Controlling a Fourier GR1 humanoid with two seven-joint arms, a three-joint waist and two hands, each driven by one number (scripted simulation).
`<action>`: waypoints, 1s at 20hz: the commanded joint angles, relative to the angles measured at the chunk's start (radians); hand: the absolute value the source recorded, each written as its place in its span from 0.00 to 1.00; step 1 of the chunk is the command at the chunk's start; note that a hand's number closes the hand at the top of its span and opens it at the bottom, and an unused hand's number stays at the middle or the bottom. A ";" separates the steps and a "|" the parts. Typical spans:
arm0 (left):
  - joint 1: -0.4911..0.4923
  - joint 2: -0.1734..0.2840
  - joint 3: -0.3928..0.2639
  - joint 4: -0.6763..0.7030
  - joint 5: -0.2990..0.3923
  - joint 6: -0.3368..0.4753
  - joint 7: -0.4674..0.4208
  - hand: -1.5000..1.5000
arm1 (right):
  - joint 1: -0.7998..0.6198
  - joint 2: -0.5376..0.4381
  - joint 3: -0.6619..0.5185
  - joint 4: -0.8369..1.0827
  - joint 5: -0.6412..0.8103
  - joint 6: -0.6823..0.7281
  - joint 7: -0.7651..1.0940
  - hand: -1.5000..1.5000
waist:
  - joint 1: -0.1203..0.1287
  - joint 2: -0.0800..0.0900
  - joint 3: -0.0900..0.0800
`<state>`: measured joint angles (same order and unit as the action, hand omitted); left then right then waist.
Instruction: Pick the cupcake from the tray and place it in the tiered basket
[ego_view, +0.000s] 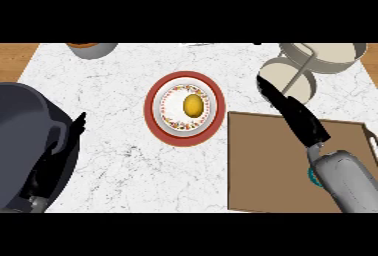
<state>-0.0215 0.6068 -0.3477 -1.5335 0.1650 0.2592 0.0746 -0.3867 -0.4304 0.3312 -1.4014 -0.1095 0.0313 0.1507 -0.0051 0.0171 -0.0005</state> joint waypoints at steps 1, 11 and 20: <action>-0.032 -0.064 0.029 0.061 0.006 -0.029 -0.010 0.50 | 0.058 0.017 -0.034 -0.088 0.023 -0.023 -0.029 1.00 | -0.001 -0.018 0.000; 0.022 -0.126 0.145 -0.025 0.199 -0.027 -0.005 0.50 | 0.334 0.129 -0.314 -0.159 0.117 -0.588 -0.129 0.00 | -0.058 -0.029 0.002; 0.001 -0.097 0.170 -0.074 0.227 -0.064 0.075 0.50 | 0.634 -0.194 -0.278 -0.500 0.467 -0.538 0.073 0.00 | -0.030 -0.027 -0.006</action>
<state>-0.0200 0.4948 -0.1892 -1.5802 0.3762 0.2034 0.1173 0.1585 -0.4827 0.0695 -1.8374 0.2219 -0.5315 0.1174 -0.0375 -0.0091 -0.0035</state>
